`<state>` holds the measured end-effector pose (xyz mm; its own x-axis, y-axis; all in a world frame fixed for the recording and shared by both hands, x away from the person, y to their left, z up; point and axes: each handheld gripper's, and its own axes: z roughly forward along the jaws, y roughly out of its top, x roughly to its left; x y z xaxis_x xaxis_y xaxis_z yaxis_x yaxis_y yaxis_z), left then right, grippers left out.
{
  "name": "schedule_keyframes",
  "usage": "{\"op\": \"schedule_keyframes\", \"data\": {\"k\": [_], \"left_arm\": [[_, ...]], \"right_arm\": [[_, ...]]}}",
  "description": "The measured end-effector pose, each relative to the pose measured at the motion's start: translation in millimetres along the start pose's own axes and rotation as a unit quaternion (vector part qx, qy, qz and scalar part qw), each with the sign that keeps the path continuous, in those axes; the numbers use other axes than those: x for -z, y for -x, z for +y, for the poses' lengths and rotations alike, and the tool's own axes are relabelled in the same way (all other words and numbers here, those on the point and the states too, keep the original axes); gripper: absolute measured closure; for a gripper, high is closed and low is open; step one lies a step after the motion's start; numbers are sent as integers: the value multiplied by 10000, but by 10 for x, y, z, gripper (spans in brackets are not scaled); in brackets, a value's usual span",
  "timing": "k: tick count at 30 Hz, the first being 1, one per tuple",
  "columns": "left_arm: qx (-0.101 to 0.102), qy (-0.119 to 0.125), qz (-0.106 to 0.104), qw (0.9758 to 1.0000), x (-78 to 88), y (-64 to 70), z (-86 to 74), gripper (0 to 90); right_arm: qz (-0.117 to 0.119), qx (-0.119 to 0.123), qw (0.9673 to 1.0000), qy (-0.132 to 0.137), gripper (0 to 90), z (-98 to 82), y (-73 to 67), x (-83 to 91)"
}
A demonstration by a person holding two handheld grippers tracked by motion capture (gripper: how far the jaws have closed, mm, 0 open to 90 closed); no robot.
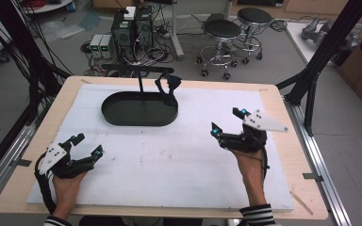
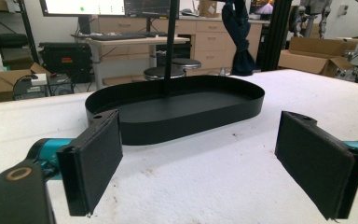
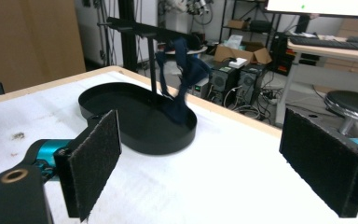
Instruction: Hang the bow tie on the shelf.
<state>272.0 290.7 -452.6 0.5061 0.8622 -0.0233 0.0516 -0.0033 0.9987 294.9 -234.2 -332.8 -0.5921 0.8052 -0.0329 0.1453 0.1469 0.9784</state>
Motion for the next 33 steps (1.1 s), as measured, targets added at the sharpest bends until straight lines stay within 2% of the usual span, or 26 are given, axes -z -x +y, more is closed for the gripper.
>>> {"op": "schedule_keyframes", "data": {"k": [7, 13, 16, 19, 24, 26, 28, 33], "left_arm": [[-38, 16, -6, 10000, 3, 8, -1, 152], [-64, 14, -7, 10000, 2, 10, -1, 152], [-61, 17, -14, 10000, 1, 16, -1, 152], [-83, 22, -9, 10000, 1, 18, -1, 152], [-126, 26, -8, 9999, 1, 27, -1, 152], [-142, 19, -5, 9999, 2, 29, -1, 152], [-161, 21, -1, 9999, 2, 32, -2, 152], [-184, 25, -2, 9998, 1, 40, -1, 152]], "right_arm": [[-190, -141, 9996, 169, 116, -477, 8, 132], [-410, -219, 9985, 278, 116, -889, 91, 246], [-443, -306, 9979, 362, 116, -1017, 110, 269], [-483, -254, 9979, 353, 117, -1097, 115, 256], [-548, -301, 9971, 438, 116, -1212, 111, 239], [-573, -328, 9971, 373, 117, -1257, 96, 229], [-625, -209, 9967, 466, 117, -1260, 81, 239], [-683, -166, 9955, 642, 116, -1285, 63, 267]]}}
